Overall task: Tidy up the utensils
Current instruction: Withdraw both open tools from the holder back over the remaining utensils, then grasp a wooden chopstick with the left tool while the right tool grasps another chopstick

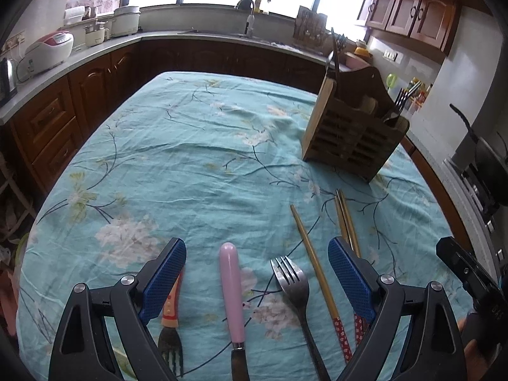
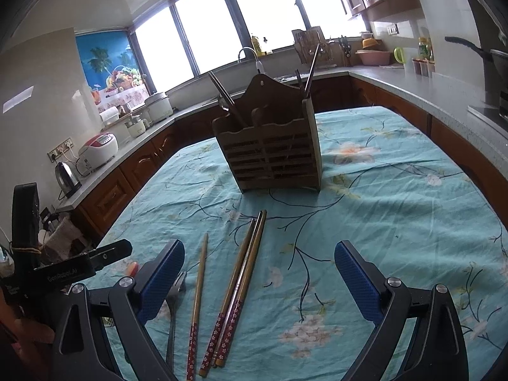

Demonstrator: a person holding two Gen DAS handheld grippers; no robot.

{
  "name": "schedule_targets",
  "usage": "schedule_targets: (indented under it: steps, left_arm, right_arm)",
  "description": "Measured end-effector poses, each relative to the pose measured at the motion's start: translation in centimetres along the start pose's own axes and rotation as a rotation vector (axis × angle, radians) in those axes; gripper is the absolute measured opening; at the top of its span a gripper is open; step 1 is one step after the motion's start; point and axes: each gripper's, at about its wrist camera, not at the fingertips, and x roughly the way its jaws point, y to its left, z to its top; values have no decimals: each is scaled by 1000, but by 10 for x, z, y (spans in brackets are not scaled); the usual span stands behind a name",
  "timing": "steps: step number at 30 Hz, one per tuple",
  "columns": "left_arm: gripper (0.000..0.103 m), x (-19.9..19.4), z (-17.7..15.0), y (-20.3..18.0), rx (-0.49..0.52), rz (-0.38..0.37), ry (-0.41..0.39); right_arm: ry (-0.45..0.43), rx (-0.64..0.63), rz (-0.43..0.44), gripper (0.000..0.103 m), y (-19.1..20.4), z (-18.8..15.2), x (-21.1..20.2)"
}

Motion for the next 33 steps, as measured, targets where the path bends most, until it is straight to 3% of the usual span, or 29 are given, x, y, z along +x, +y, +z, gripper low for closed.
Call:
schedule_targets:
  steps: [8,14,17,19,21,26,29,33]
  left_arm:
    - [91,31,13,-7,8,2,76]
    - [90,56,24,-11,7,-12,114]
    - [88,69,27,-16,24,-8,133]
    - [82,79,30,-20,42,-15,151]
    - [78,90,33,-25,62,-15,171]
    - [71,109,40,-34,93,-23,194]
    - [66,119,42,-37,103,-28,209]
    - [49,136,42,-37,113,-15,238]
  right_arm:
    - [74,29,-12,96,-7,0,23]
    - [127,46,-4,79,-14,7,46]
    - [168,55,-6,65,-18,11,64]
    - [197,77,4,50,-23,13,78]
    - [222,96,16,43,-25,14,91]
    - [249,101,40,37,-23,25,115]
    - [268,92,46,25,-21,31,130]
    - [314,62,42,18,-17,32,152]
